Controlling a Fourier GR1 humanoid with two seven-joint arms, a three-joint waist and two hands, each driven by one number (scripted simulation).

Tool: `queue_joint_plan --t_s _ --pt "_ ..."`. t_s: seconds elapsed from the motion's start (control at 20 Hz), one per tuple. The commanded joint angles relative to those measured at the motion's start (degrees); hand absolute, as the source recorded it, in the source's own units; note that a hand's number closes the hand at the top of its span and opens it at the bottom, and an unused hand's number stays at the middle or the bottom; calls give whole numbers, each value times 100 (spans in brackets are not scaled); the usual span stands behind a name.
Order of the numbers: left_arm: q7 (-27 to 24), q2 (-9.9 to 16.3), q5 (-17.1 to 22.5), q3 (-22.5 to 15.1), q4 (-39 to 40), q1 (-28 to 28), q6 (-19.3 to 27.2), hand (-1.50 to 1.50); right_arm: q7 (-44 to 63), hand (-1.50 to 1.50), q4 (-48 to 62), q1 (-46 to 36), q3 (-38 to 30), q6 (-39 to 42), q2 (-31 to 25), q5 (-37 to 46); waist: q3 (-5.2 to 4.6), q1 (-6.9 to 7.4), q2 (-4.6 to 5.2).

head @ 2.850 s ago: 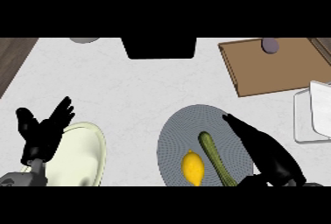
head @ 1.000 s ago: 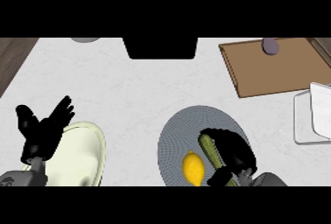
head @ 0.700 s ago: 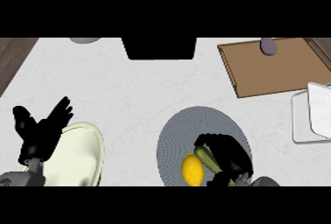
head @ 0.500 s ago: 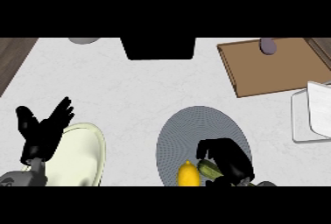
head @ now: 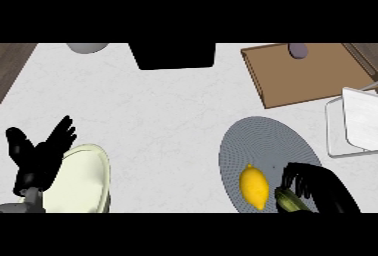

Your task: Pick the squash from the placemat and place it in the tiered shelf

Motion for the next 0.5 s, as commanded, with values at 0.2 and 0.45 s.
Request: queue_joint_plan --t_s 0.2,0.45 --pt "104 -298 41 -159 84 209 98 0 890 150 -2804 527 -1331 -62 -680 -190 -125 -132 17" --pt "-110 -388 -65 -249 208 276 146 0 1911 150 -4106 670 -2154 56 -747 -368 -131 -129 35"
